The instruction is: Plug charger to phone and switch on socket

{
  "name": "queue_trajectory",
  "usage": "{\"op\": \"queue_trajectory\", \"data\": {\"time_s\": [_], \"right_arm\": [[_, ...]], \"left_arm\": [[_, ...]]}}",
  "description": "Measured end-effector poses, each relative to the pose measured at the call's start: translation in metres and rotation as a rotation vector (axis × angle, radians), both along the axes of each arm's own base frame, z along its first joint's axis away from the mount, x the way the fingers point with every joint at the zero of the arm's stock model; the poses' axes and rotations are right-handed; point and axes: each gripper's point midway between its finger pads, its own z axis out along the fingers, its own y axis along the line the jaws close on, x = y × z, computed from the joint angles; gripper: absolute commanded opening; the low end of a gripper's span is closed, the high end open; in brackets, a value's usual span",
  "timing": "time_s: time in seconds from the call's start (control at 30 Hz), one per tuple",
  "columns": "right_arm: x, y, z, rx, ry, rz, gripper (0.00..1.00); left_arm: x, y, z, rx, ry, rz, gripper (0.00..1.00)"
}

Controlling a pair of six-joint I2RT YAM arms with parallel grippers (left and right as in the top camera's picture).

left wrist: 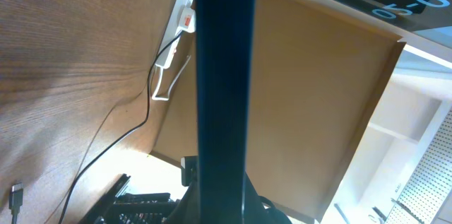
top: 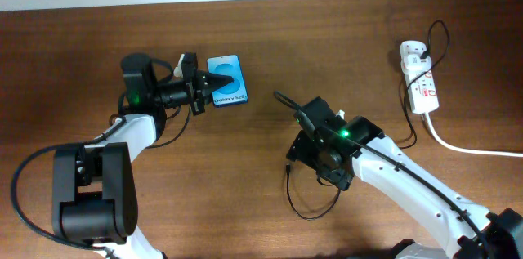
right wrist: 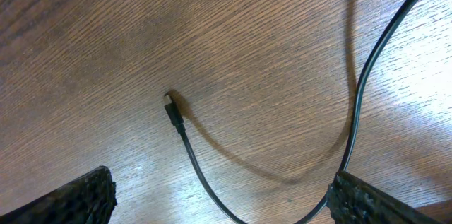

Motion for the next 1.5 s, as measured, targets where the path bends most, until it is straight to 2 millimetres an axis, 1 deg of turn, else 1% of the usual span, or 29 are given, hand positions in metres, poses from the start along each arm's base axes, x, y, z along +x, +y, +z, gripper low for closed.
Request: {"op": "queue_trajectory", "data": {"time_s": [0.83,1.17,1.5], "right_arm": [[0.0,0.0,0.0,0.0,0.0,0.0,0.98],[0.0,0.0,0.0,0.0,-0.001,0.0,0.99],[0.0,0.0,0.0,0.0,0.0,0.0,0.98]], "left_arm": [[-0.001,-0.001,0.001,-0.003,0.0,-0.008,0.0],[-0.01,-0.003,0.005,-0.027,0.0,-0.062,0.0],[-0.013,0.0,0.006,-0.036,-0.001,-0.076,0.0]]}}
